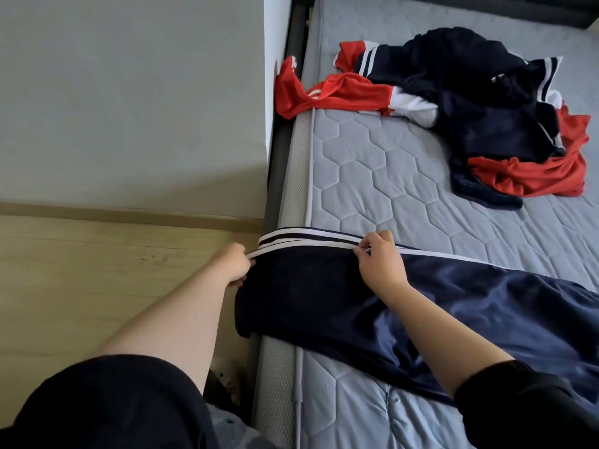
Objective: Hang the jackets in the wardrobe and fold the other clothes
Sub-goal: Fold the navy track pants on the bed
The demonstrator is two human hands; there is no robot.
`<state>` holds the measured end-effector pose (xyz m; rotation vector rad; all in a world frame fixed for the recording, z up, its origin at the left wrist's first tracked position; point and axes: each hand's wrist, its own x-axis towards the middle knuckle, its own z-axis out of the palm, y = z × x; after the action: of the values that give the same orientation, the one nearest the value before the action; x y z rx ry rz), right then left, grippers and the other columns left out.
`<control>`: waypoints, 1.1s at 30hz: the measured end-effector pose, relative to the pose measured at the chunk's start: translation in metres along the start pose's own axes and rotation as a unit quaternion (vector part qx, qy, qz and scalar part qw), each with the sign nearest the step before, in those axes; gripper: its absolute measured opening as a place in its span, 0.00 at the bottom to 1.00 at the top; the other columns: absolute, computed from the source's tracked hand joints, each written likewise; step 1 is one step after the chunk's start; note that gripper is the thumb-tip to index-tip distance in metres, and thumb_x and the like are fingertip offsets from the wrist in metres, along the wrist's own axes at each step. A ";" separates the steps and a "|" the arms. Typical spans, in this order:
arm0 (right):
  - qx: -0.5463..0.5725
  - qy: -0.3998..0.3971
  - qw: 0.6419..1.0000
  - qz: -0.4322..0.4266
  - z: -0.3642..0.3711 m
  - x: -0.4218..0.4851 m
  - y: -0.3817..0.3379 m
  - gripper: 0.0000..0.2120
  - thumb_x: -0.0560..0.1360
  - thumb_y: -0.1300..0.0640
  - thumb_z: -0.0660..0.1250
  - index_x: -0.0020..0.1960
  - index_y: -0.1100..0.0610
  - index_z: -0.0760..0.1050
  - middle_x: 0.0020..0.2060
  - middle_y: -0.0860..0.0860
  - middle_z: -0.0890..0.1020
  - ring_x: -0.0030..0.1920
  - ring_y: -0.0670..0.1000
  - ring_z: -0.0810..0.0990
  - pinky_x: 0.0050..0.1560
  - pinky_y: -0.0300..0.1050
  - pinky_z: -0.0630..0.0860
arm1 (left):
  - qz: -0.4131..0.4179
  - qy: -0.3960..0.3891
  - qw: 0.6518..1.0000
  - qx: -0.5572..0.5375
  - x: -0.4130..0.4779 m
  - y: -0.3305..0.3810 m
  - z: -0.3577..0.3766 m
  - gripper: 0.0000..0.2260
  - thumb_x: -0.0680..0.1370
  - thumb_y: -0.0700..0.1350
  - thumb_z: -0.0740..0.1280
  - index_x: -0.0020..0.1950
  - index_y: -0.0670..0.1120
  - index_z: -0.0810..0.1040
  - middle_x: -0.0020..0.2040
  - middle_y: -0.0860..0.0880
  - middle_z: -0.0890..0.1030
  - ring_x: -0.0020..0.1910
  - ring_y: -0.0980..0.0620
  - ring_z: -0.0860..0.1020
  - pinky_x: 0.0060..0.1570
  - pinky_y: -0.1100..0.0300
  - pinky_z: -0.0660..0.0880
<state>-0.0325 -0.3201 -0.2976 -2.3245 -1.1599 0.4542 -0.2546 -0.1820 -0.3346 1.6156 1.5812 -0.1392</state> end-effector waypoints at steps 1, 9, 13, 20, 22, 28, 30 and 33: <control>-0.003 0.013 1.000 -0.004 -0.001 0.001 -0.001 0.05 0.77 0.59 0.64 0.45 0.61 0.72 0.50 0.50 0.70 0.43 0.56 0.77 0.40 0.45 0.69 | -0.004 0.043 0.999 -0.012 0.001 0.000 -0.002 0.06 0.80 0.43 0.59 0.48 0.43 0.74 0.34 0.44 0.76 0.27 0.47 0.75 0.30 0.60 0.71; 0.021 0.072 0.997 0.026 -0.005 0.009 -0.005 0.07 0.78 0.57 0.62 0.44 0.61 0.72 0.48 0.52 0.74 0.40 0.52 0.73 0.41 0.45 0.66 | 0.051 0.219 0.974 -0.022 0.008 0.036 -0.013 0.08 0.79 0.42 0.58 0.57 0.44 0.72 0.53 0.42 0.78 0.48 0.42 0.75 0.42 0.55 0.69; 0.028 0.052 0.998 0.009 -0.002 0.007 -0.005 0.16 0.75 0.56 0.67 0.60 0.58 0.70 0.61 0.52 0.70 0.44 0.54 0.76 0.45 0.44 0.69 | 0.032 0.066 0.997 0.022 -0.007 0.033 0.006 0.27 0.80 0.43 0.59 0.77 0.47 0.52 0.68 0.42 0.70 0.62 0.40 0.72 0.53 0.54 0.69; 0.055 0.044 0.986 -0.149 -0.012 -0.049 0.015 0.11 0.69 0.60 0.73 0.47 0.57 0.73 0.49 0.46 0.70 0.44 0.46 0.73 0.47 0.39 0.72 | 0.169 0.128 0.933 0.291 -0.056 0.054 0.010 0.07 0.77 0.43 0.59 0.54 0.45 0.73 0.52 0.44 0.78 0.51 0.41 0.77 0.41 0.56 0.68; 0.008 0.047 0.972 -0.229 -0.022 -0.075 0.030 0.11 0.67 0.60 0.75 0.36 0.57 0.72 0.37 0.47 0.71 0.37 0.49 0.72 0.40 0.43 0.71 | 0.252 0.099 0.915 0.298 -0.080 0.069 0.013 0.09 0.76 0.47 0.60 0.38 0.47 0.75 0.42 0.46 0.79 0.44 0.43 0.79 0.37 0.60 0.68; -0.151 -0.008 0.910 -0.385 -0.036 -0.130 0.053 0.15 0.58 0.57 0.81 0.31 0.60 0.75 0.27 0.51 0.74 0.28 0.54 0.74 0.28 0.41 0.73 | 0.254 -0.235 0.905 0.247 -0.136 0.073 0.048 0.10 0.75 0.43 0.61 0.36 0.45 0.78 0.34 0.46 0.83 0.23 0.56 0.78 0.27 0.67 0.73; -0.174 0.005 0.903 -0.393 -0.034 -0.134 0.051 0.13 0.58 0.59 0.80 0.31 0.60 0.76 0.27 0.52 0.74 0.27 0.54 0.74 0.27 0.41 0.73 | 0.306 -0.157 0.897 0.279 -0.140 0.068 0.052 0.06 0.74 0.44 0.63 0.40 0.48 0.79 0.39 0.49 0.84 0.27 0.57 0.79 0.35 0.64 0.74; -0.158 0.041 0.915 -0.370 -0.030 -0.137 0.045 0.11 0.59 0.66 0.78 0.31 0.60 0.75 0.25 0.52 0.74 0.25 0.54 0.74 0.24 0.41 0.71 | 0.378 -0.054 0.881 0.281 -0.145 0.062 0.058 0.10 0.72 0.49 0.68 0.53 0.53 0.80 0.49 0.54 0.81 0.46 0.54 0.78 0.43 0.62 0.70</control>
<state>-0.0685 -0.4631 -0.2891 -1.8989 -2.0463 -0.1200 -0.2024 -0.3193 -0.2538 2.5182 0.7473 -0.2768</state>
